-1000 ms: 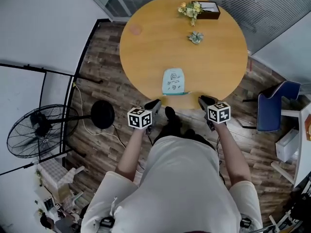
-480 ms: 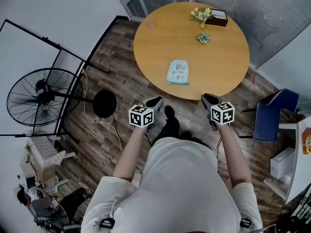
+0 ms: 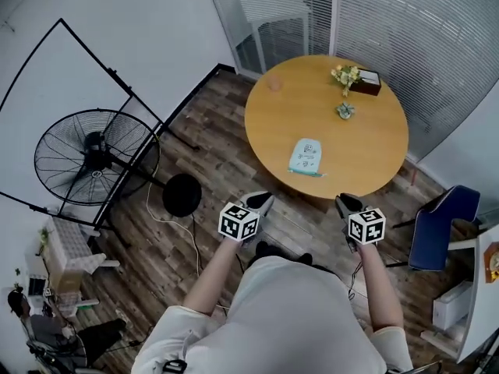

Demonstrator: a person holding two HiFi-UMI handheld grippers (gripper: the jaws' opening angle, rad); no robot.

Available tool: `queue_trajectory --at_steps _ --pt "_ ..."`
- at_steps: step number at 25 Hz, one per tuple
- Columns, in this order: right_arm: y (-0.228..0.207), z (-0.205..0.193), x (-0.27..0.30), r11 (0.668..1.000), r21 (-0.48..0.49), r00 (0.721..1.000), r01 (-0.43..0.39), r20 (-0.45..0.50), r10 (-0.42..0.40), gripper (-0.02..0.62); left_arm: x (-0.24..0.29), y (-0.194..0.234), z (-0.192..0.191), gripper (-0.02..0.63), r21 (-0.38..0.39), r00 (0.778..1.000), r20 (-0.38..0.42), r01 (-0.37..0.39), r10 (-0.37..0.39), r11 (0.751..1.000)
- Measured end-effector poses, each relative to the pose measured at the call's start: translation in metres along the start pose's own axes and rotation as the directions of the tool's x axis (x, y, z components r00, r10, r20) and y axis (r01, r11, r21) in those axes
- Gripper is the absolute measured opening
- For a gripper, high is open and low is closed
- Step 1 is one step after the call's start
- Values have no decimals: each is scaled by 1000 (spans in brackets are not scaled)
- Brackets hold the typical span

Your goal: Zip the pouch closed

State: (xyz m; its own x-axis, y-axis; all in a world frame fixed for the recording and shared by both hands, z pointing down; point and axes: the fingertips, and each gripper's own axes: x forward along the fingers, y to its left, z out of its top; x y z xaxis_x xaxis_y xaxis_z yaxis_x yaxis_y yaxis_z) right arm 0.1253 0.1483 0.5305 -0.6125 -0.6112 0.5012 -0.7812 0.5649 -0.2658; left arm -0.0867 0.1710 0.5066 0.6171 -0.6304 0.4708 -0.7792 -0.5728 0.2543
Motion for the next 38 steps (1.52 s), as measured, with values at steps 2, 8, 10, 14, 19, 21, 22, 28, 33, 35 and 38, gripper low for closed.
queue_trajectory --at_steps 2,8,10,14,19,21,22,28,33,35,38 --pt "15 14 -7 999 -35 1000 14 16 -13 63 -15 1 8 22 56 1000 -2 9 -9 998" --pt "56 54 -24 996 -71 992 58 113 -50 55 -58 3 44 21 100 993 86 65 -74 993" --pt "66 68 -30 994 -67 985 89 152 -78 44 -67 6 56 21 98 989 114 86 -97 992" --pt "77 84 -38 985 -72 967 154 217 -136 17 -75 17 71 21 110 982 142 113 -128 988" --pt "86 96 -41 976 -73 948 205 263 -179 2 -79 24 83 21 131 974 160 143 -164 981" --pt "90 98 -40 974 -75 945 212 269 -185 2 -79 26 84 21 136 971 161 156 -177 978" --pt "91 99 -40 974 -74 944 213 271 -186 2 -79 27 85 21 137 970 161 159 -181 978" --pt "96 105 -39 975 -67 941 213 283 -186 2 -79 32 95 21 133 967 176 161 -183 978" --pt "96 109 -35 976 -65 939 208 291 -181 2 -77 35 100 21 135 965 189 160 -184 978" --pt "94 109 -36 976 -67 940 207 290 -179 2 -74 34 100 21 130 964 192 160 -184 978" --pt "94 111 -36 976 -69 941 206 287 -178 2 -74 33 101 21 125 964 194 160 -183 979"
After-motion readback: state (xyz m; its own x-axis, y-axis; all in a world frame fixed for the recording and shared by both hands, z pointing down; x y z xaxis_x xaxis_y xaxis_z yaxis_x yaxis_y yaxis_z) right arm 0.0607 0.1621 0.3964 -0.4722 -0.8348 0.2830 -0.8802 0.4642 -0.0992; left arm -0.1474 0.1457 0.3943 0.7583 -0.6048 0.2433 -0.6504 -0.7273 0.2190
